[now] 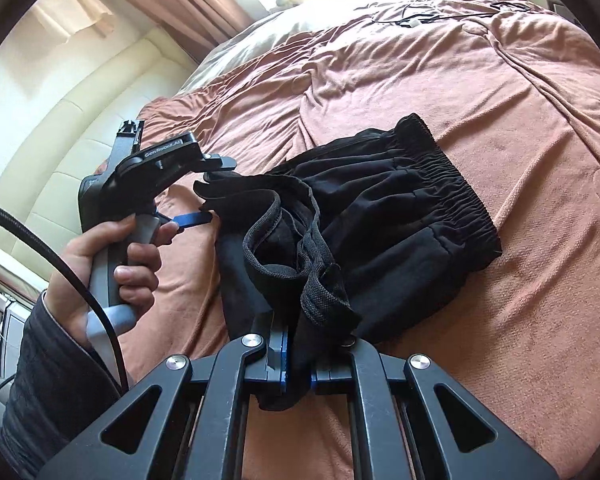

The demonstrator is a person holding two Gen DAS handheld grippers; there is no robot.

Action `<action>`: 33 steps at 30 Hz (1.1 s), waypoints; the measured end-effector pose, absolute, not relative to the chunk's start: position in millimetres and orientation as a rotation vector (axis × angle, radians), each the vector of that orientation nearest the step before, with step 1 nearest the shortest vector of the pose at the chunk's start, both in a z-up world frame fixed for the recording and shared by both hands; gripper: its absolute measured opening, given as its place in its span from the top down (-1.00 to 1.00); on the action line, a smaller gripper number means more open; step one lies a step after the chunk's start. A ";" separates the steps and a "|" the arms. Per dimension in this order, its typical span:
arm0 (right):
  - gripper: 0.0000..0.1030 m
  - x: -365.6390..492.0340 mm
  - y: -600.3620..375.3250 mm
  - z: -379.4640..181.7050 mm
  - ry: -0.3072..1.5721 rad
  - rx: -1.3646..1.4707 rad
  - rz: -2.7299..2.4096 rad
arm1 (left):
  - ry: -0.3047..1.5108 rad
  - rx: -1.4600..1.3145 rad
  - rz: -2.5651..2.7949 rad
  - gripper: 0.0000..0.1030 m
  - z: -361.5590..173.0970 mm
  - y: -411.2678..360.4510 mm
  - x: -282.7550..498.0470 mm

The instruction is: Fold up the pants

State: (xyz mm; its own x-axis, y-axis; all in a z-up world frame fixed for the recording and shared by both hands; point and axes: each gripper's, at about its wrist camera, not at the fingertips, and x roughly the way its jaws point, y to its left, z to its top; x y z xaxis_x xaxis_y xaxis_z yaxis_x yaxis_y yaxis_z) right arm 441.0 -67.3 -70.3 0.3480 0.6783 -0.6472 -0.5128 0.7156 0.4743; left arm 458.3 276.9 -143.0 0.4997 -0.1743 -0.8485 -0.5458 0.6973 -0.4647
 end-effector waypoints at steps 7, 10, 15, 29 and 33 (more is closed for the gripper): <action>0.93 437.8 -72.6 -74.8 0.926 0.205 0.791 | 1.113 -0.793 0.292 0.57 -142.9 287.0 468.2; 0.93 436.5 -76.9 -75.5 0.926 0.218 0.797 | 1.096 -0.782 0.279 0.68 -129.4 283.9 467.4; 0.93 434.8 -88.1 -76.9 0.925 0.248 0.804 | 1.056 -0.761 0.221 0.78 -99.7 270.1 472.7; 0.93 425.1 -143.9 -92.2 0.909 0.362 0.761 | 1.034 -0.668 0.047 0.80 -56.1 191.6 513.3; 0.93 423.0 -160.9 -98.1 0.905 0.387 0.734 | 1.049 -0.641 0.011 0.80 -59.5 169.3 526.5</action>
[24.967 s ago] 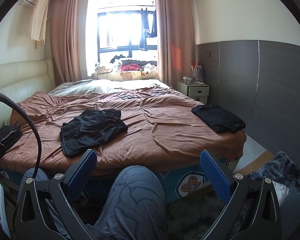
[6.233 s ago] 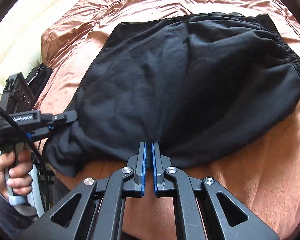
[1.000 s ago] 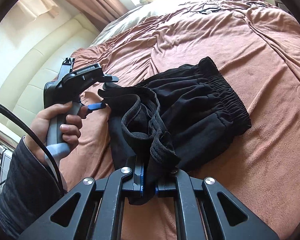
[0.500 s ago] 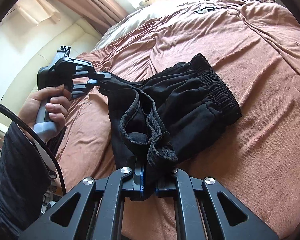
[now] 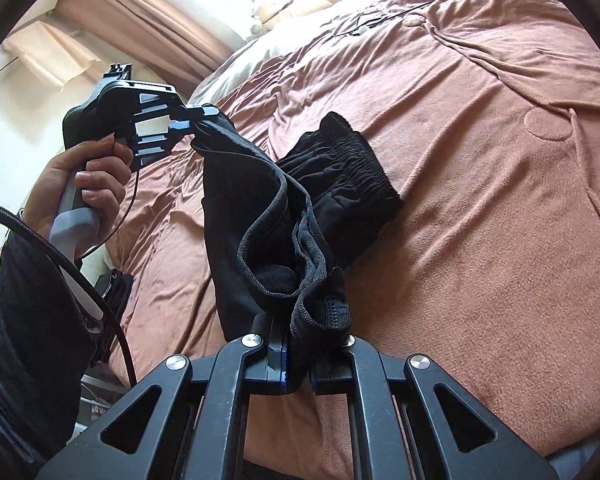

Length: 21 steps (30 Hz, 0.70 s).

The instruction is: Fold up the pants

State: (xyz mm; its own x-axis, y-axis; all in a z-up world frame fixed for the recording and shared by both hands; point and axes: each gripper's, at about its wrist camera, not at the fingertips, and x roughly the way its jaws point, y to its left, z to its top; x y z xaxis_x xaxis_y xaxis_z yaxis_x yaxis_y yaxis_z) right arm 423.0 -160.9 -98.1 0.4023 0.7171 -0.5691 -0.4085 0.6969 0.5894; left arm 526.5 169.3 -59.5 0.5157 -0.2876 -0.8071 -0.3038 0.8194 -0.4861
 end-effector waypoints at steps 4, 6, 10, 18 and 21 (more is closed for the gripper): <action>0.93 421.5 -171.1 -103.4 0.907 0.408 0.716 | 1.068 -0.624 -0.014 0.80 -65.4 150.2 539.4; 0.93 418.5 -175.7 -106.1 0.909 0.419 0.712 | 1.075 -0.611 -0.020 0.80 -68.7 142.9 544.8; 0.93 416.9 -180.3 -111.8 0.910 0.431 0.696 | 1.100 -0.585 -0.051 0.78 -77.8 129.3 556.3; 0.93 413.2 -184.2 -124.5 0.929 0.465 0.673 | 1.055 -0.566 -0.109 -0.07 -74.1 123.9 545.0; 0.93 409.8 -184.4 -126.2 0.931 0.470 0.668 | 1.058 -0.558 -0.097 -0.07 -76.1 131.3 532.1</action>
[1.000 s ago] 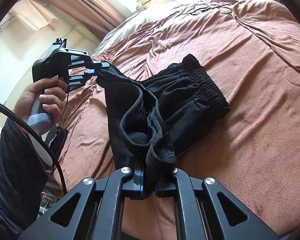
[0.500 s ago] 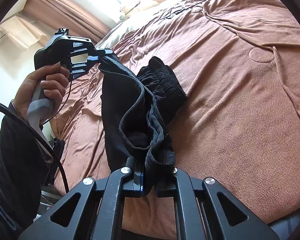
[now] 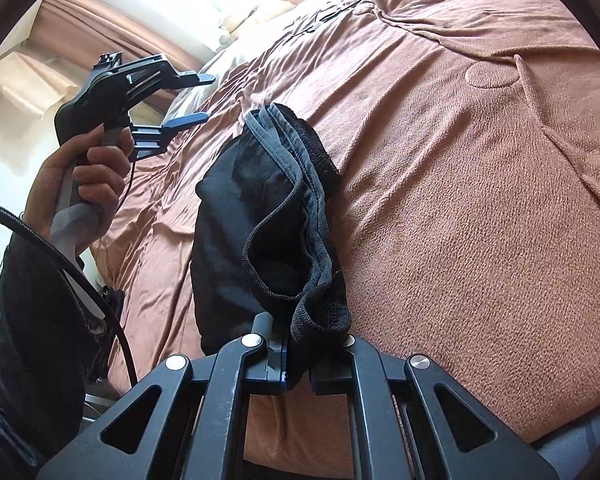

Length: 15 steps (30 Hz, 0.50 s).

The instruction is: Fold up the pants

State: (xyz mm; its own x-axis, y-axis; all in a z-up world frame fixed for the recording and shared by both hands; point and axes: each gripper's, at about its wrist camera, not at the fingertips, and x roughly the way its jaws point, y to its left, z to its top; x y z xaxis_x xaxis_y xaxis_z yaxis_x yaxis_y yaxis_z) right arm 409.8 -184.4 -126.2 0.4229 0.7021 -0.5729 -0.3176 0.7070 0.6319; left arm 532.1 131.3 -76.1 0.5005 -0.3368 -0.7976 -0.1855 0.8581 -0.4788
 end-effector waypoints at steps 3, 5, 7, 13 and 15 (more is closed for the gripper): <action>0.93 406.9 -184.7 -128.4 0.937 0.471 0.667 | 1.060 -0.554 -0.080 -0.07 -81.6 140.8 515.5; 0.92 406.2 -186.0 -130.6 0.960 0.483 0.670 | 1.068 -0.546 -0.071 -0.07 -87.5 145.0 504.0; 0.88 406.2 -189.2 -132.7 0.987 0.505 0.670 | 1.078 -0.552 -0.072 -0.07 -94.3 149.2 492.0; 0.21 403.8 -207.1 -124.5 0.986 0.503 0.620 | 1.095 -0.576 -0.057 -0.07 -111.3 158.5 459.1; 0.15 402.2 -213.1 -118.4 0.964 0.497 0.607 | 1.102 -0.592 -0.054 -0.07 -116.7 160.9 450.7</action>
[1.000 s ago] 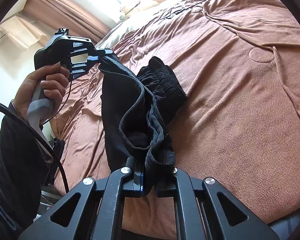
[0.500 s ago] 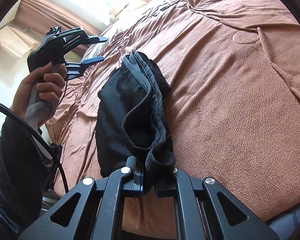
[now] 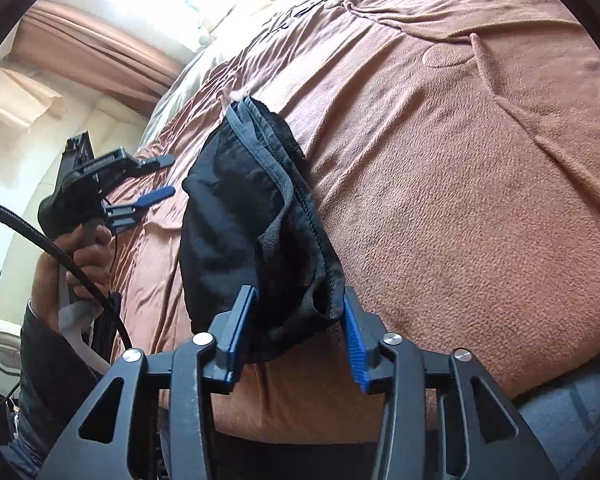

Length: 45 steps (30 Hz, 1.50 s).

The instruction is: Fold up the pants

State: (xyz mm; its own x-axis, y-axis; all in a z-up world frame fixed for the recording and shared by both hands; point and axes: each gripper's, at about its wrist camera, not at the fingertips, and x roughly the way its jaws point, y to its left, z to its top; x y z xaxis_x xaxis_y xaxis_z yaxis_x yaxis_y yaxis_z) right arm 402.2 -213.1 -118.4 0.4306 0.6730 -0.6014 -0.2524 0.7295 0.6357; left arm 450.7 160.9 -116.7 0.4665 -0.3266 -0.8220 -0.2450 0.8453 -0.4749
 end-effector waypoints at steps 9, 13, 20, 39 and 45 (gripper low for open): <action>0.15 421.9 -210.4 -75.0 0.864 0.403 0.657 | 1.108 -0.634 -0.033 -0.07 -126.3 169.4 420.8; 0.15 437.2 -190.8 -56.0 0.839 0.323 0.717 | 1.095 -0.661 -0.019 -0.07 -127.7 175.5 408.1; 0.15 483.3 -145.3 -45.7 0.856 0.200 0.777 | 1.063 -0.716 0.006 -0.07 -132.4 185.2 390.9; 0.22 568.4 -43.4 -64.6 0.954 -0.015 0.798 | 1.057 -0.795 -0.004 -0.02 -150.7 184.7 377.2; 0.77 583.2 -29.6 -68.0 0.989 -0.042 0.770 | 1.090 -0.794 -0.021 0.01 -163.9 171.4 381.2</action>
